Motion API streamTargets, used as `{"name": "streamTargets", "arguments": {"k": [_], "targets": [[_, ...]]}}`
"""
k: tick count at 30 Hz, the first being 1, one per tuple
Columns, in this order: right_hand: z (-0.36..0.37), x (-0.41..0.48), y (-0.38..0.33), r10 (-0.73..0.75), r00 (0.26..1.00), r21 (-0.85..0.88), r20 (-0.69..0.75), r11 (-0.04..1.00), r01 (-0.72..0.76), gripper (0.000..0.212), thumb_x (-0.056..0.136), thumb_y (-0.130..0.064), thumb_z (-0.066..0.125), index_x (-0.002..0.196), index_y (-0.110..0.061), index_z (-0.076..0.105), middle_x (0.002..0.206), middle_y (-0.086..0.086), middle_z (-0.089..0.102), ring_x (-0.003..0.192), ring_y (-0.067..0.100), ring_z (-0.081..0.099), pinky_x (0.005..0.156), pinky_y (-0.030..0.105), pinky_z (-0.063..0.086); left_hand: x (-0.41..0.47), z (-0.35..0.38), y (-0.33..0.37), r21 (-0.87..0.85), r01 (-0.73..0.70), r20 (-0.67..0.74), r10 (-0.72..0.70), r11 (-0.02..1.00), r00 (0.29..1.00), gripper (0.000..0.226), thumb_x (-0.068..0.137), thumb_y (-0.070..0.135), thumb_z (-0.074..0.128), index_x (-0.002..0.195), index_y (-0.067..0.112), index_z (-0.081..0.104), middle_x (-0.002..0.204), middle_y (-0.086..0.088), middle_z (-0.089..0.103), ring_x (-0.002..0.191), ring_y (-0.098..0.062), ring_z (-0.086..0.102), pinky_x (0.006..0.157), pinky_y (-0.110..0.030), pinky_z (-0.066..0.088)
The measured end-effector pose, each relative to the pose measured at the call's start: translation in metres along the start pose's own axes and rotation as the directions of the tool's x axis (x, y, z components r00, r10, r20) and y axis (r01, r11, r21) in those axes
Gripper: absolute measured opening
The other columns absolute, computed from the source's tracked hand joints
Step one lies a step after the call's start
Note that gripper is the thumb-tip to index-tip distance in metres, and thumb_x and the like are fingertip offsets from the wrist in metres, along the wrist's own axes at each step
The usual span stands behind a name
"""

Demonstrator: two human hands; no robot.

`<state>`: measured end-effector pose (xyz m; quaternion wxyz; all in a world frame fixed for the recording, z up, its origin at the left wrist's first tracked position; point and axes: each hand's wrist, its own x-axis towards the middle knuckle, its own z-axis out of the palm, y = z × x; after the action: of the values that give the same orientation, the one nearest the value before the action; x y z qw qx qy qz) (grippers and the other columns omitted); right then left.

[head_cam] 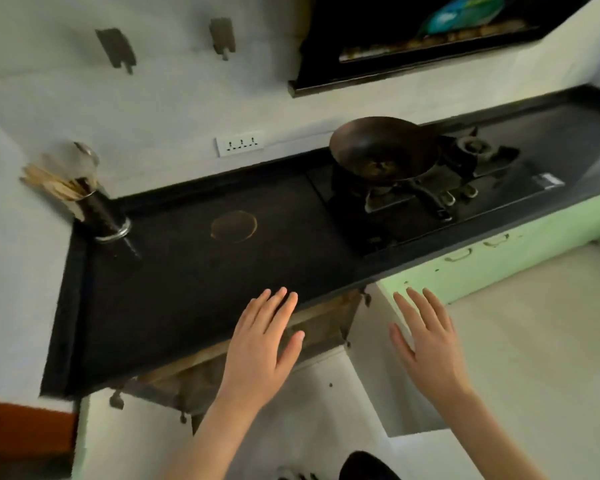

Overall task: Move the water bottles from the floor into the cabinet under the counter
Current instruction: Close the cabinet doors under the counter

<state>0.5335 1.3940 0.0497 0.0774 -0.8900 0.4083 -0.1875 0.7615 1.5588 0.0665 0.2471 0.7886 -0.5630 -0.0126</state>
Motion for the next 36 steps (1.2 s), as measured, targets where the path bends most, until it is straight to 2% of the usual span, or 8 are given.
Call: {"name": "streamTargets", "arguments": {"k": [6, 12, 18, 22, 26, 28, 33, 36], "targets": [[0.014, -0.009, 0.050, 0.247, 0.969, 0.014, -0.013, 0.969, -0.247, 0.056, 0.100, -0.046, 0.035, 0.148, -0.019, 0.043, 0.153, 0.012, 0.043, 0.144, 0.038, 0.031, 0.113, 0.056, 0.034, 0.065, 0.055, 0.007, -0.062, -0.100, 0.153, 0.108, 0.993, 0.982, 0.056, 0.100, 0.047, 0.033, 0.149, 0.021, 0.038, 0.153, 0.000, 0.041, 0.145, -0.019, 0.030, 0.118, -0.040, 0.026], [0.072, 0.010, 0.116, 0.435, 0.887, 0.079, 0.157, 0.890, -0.450, 0.059, 0.103, -0.049, 0.031, 0.154, -0.020, 0.033, 0.157, 0.014, 0.035, 0.145, 0.039, 0.027, 0.117, 0.054, 0.028, 0.143, 0.134, 0.006, 0.016, -0.143, 0.325, 0.130, 0.990, 0.937, 0.058, 0.099, 0.045, 0.029, 0.148, 0.017, 0.040, 0.153, -0.007, 0.042, 0.144, -0.026, 0.034, 0.119, -0.043, 0.025], [0.139, 0.011, 0.154, 0.416, 0.810, 0.065, 0.414, 0.874, -0.481, 0.051, 0.102, -0.035, 0.047, 0.149, -0.015, 0.041, 0.148, 0.011, 0.048, 0.136, 0.035, 0.042, 0.112, 0.048, 0.037, 0.182, 0.211, -0.008, 0.127, -0.148, 0.459, 0.074, 0.981, 0.885, 0.053, 0.102, 0.037, 0.031, 0.152, 0.018, 0.033, 0.157, -0.005, 0.034, 0.147, -0.025, 0.026, 0.120, -0.041, 0.018], [0.158, 0.009, 0.161, 0.409, 0.760, 0.128, 0.505, 0.836, -0.534, 0.044, 0.103, -0.030, 0.047, 0.144, -0.015, 0.049, 0.137, 0.009, 0.056, 0.126, 0.033, 0.050, 0.104, 0.044, 0.044, 0.184, 0.233, -0.030, 0.187, -0.140, 0.487, 0.032, 0.972, 0.873, 0.049, 0.103, 0.029, 0.038, 0.152, 0.020, 0.033, 0.158, -0.005, 0.033, 0.147, -0.027, 0.026, 0.120, -0.045, 0.021], [0.157, 0.007, 0.154, 0.439, 0.718, 0.241, 0.540, 0.736, -0.632, 0.039, 0.105, -0.027, 0.042, 0.141, -0.015, 0.052, 0.127, 0.007, 0.060, 0.112, 0.028, 0.058, 0.091, 0.028, 0.042, 0.183, 0.235, -0.043, 0.171, -0.178, 0.492, 0.073, 0.969, 0.867, 0.051, 0.102, 0.029, 0.045, 0.151, 0.023, 0.034, 0.157, -0.004, 0.034, 0.147, -0.027, 0.027, 0.119, -0.049, 0.026], [0.157, 0.006, 0.149, 0.466, 0.709, 0.279, 0.529, 0.693, -0.664, 0.037, 0.105, -0.025, 0.043, 0.140, -0.015, 0.053, 0.124, 0.006, 0.061, 0.109, 0.028, 0.059, 0.088, 0.025, 0.038, 0.185, 0.233, -0.046, 0.138, -0.190, 0.493, 0.099, 0.972, 0.864, 0.051, 0.101, 0.029, 0.047, 0.150, 0.023, 0.036, 0.156, -0.005, 0.035, 0.146, -0.028, 0.028, 0.118, -0.049, 0.027], [0.161, 0.003, 0.131, 0.564, 0.670, 0.279, 0.484, 0.626, -0.728, 0.035, 0.105, -0.024, 0.046, 0.137, -0.018, 0.057, 0.126, 0.005, 0.062, 0.113, 0.026, 0.059, 0.087, 0.022, 0.035, 0.191, 0.225, -0.064, 0.023, -0.255, 0.524, 0.206, 0.967, 0.827, 0.047, 0.103, 0.027, 0.044, 0.150, 0.024, 0.037, 0.157, -0.001, 0.034, 0.147, -0.024, 0.025, 0.118, -0.042, 0.022], [0.165, -0.004, 0.116, 0.614, 0.665, 0.292, 0.424, 0.603, -0.743, 0.033, 0.103, -0.017, 0.049, 0.135, -0.018, 0.059, 0.127, 0.008, 0.064, 0.115, 0.029, 0.060, 0.093, 0.030, 0.042, 0.193, 0.219, -0.087, -0.061, -0.318, 0.524, 0.302, 0.946, 0.796, 0.044, 0.103, 0.021, 0.045, 0.147, 0.022, 0.042, 0.155, -0.002, 0.038, 0.146, -0.022, 0.028, 0.119, -0.044, 0.025]]}}
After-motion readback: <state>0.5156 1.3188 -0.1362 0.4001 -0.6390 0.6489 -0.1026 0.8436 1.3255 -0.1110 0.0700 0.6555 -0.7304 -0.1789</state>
